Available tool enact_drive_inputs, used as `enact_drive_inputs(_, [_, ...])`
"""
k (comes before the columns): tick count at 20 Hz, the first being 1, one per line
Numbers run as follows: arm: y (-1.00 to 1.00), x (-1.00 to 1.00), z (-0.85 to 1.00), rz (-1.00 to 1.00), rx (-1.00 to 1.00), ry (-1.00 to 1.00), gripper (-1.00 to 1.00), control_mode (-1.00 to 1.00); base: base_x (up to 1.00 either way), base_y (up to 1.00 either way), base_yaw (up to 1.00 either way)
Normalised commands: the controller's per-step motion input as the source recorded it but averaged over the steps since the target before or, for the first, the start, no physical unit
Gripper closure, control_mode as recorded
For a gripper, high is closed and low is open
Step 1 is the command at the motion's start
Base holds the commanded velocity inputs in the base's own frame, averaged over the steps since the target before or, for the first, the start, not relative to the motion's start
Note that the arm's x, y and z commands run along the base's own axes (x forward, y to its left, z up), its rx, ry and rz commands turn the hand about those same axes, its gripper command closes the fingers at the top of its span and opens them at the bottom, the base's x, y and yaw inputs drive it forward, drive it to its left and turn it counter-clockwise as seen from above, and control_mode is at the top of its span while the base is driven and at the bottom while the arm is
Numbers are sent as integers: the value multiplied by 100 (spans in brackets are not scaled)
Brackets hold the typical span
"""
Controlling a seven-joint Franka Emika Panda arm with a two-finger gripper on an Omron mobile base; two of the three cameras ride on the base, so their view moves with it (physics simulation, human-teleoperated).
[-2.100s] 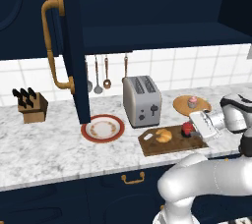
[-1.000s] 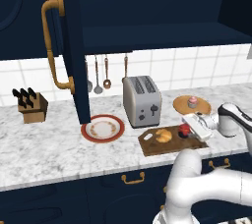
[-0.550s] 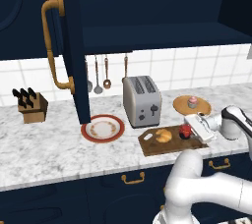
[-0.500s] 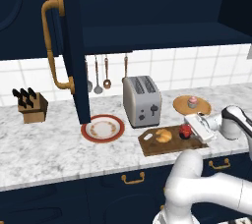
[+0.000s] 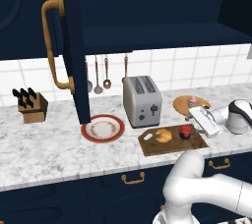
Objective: From the different types of pastries on the counter, select a croissant and place it on the cutting board. Then retrieve a jar of jam from the cabinet and place it alongside the croissant on the cutting board.
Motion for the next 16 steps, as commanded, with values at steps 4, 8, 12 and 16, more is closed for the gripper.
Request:
enact_drive_inputs(4, [35,-52,54,-2,0,0,-100,-100,0,0,0])
enact_drive_inputs(8, [69,-47,57,-6,0,0,-100,-100,0,0,0])
enact_drive_inputs(12, [84,-42,59,-6,-1,0,-100,-100,0,0,0])
enact_drive_inputs(16, [69,-44,68,-6,-6,0,-100,-100,0,0,0])
